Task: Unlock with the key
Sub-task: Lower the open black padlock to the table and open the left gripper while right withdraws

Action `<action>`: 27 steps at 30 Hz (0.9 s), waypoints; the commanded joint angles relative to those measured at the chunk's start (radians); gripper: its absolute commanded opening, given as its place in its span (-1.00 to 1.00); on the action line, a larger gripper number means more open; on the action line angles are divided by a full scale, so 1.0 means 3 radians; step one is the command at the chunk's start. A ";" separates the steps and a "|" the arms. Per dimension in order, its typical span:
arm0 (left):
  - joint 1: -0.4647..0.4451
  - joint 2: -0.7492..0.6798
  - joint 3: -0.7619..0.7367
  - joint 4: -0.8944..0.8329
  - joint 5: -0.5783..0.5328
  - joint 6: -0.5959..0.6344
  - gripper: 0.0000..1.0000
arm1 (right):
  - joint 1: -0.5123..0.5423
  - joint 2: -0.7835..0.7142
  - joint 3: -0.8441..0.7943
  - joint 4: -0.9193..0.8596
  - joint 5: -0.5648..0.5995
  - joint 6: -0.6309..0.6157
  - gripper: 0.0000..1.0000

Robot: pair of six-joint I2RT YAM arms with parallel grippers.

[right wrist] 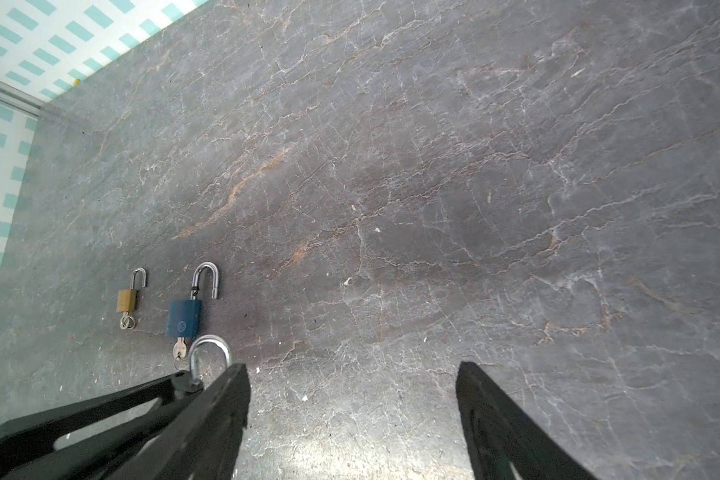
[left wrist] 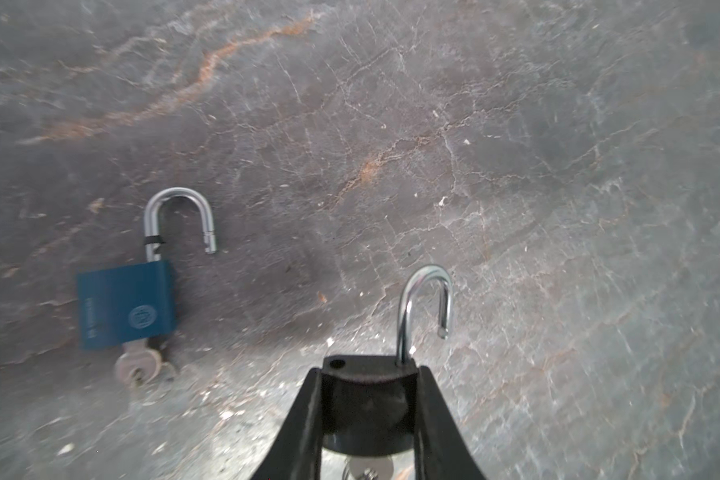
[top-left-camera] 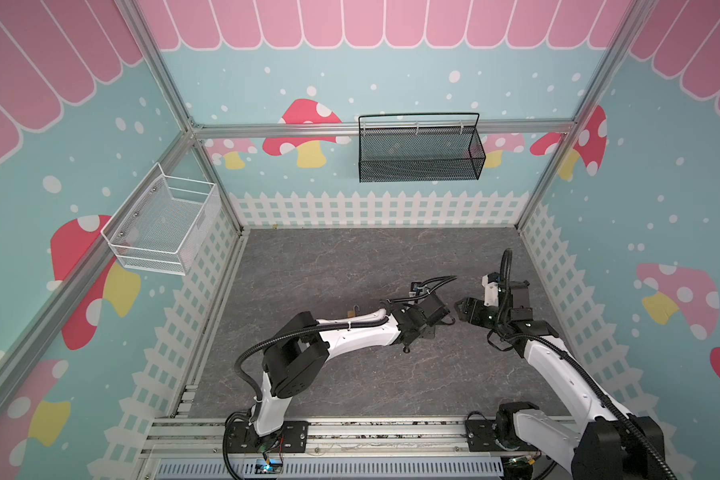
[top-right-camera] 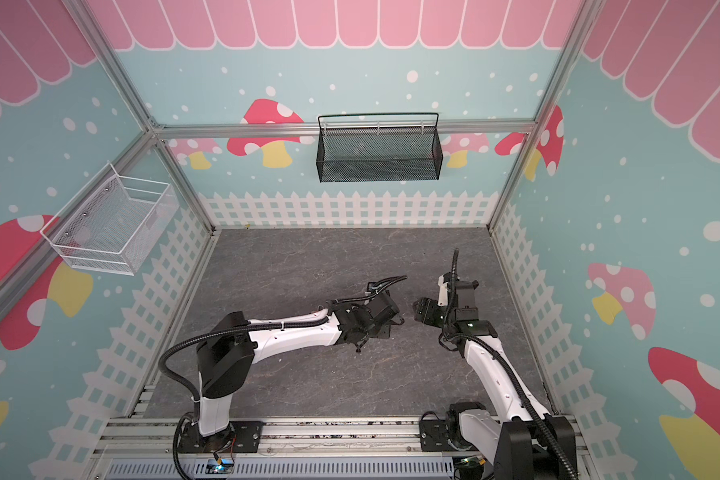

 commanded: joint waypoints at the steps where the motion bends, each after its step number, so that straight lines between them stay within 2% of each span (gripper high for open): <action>1: 0.0071 0.0134 0.0186 -0.0171 0.0017 -0.0189 -1.00 | -0.0085 0.0022 -0.0050 0.0147 -0.0105 0.0026 0.62; 12: 0.0186 0.0579 0.0514 -0.0264 0.0212 -0.0263 -1.00 | -0.0249 0.0074 -0.0175 0.0288 -0.0247 0.0051 0.62; 23: 0.0203 0.0766 0.0629 -0.0315 0.0221 -0.0276 -1.00 | -0.0272 0.0149 -0.0214 0.0375 -0.0239 0.0013 0.62; 27: 0.0222 0.0768 0.0602 -0.0331 0.0232 -0.0307 -0.70 | -0.0279 0.0172 -0.0196 0.0390 -0.0303 0.0033 0.61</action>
